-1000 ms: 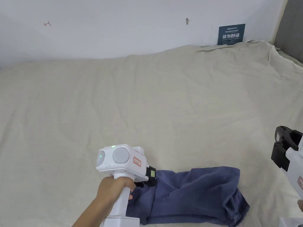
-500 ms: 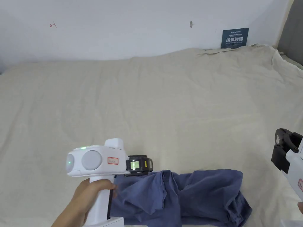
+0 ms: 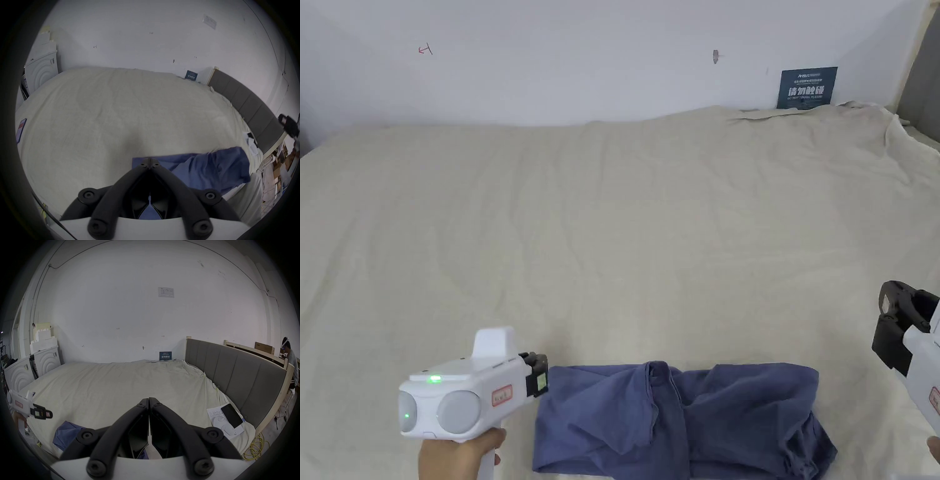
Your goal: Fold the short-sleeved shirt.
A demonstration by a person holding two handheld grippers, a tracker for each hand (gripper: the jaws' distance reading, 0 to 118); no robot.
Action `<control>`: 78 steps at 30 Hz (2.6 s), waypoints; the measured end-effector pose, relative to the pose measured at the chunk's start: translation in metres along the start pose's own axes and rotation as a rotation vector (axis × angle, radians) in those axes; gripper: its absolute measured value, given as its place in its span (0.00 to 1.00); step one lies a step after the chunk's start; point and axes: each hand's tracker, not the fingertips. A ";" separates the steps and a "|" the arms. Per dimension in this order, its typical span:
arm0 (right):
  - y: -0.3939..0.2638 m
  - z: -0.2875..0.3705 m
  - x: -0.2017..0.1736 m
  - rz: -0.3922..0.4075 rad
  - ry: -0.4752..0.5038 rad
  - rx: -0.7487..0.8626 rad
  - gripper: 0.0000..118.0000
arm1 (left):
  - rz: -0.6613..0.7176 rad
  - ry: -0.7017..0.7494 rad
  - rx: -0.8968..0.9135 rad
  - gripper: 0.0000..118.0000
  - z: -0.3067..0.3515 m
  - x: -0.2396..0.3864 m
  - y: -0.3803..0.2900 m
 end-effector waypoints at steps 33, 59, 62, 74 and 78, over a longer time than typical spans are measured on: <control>-0.007 0.007 0.034 -0.016 -0.066 -0.028 0.00 | -0.197 -0.113 -0.115 0.00 -0.067 0.141 -0.047; -0.001 0.006 0.022 0.007 -0.047 -0.026 0.00 | 0.173 -0.254 -0.262 0.84 -0.036 -0.045 0.012; -0.002 0.005 0.022 0.009 -0.049 -0.035 0.00 | 0.233 -0.262 -0.308 0.84 -0.050 -0.051 0.002; -0.009 -0.001 0.021 0.012 -0.051 -0.070 0.00 | 0.096 -0.234 -0.362 0.41 -0.075 -0.025 -0.009; -0.009 -0.002 0.021 0.010 -0.049 -0.072 0.00 | 0.072 -0.234 -0.372 0.15 -0.077 -0.018 -0.010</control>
